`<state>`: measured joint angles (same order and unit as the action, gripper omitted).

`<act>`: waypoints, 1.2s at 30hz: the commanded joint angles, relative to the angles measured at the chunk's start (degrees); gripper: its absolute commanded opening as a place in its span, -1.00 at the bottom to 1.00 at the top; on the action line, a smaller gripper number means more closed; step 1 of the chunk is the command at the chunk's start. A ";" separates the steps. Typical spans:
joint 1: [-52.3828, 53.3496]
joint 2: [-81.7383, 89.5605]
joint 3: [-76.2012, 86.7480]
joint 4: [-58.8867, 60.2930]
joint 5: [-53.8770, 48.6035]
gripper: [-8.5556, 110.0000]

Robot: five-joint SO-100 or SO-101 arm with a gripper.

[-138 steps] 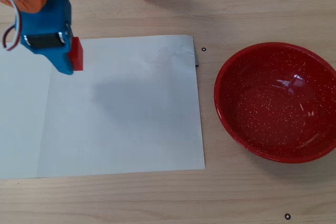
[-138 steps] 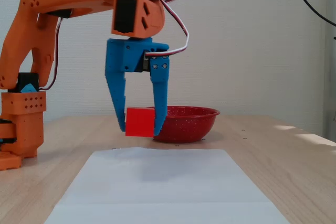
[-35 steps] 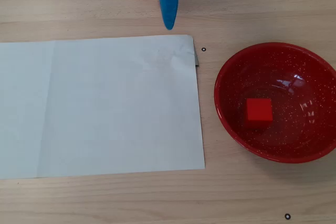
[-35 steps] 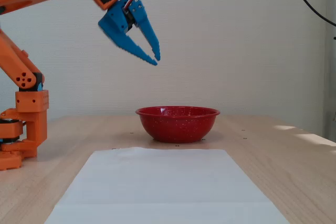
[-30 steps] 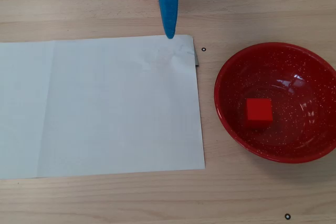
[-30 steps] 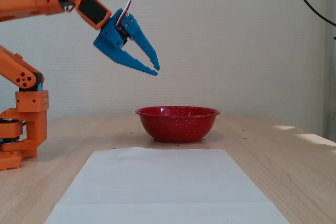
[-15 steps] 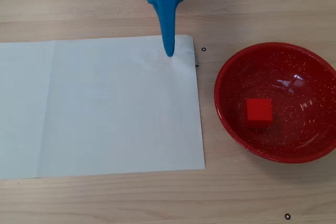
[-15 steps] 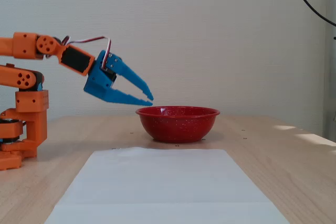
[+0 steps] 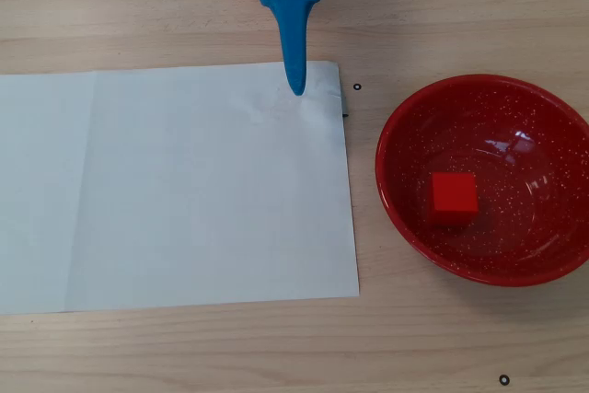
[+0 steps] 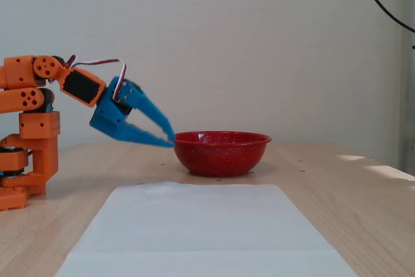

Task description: Grasp the red cube and put it in the red bowl

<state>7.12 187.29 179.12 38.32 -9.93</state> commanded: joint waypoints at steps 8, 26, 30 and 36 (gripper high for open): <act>-4.22 1.49 0.79 13.89 -2.20 -0.85; -3.78 1.32 0.79 14.50 -1.49 -0.85; -3.78 1.32 0.79 14.50 -1.41 -0.85; -3.78 1.32 0.79 14.50 -1.41 -0.85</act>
<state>3.08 187.38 179.21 52.73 -11.34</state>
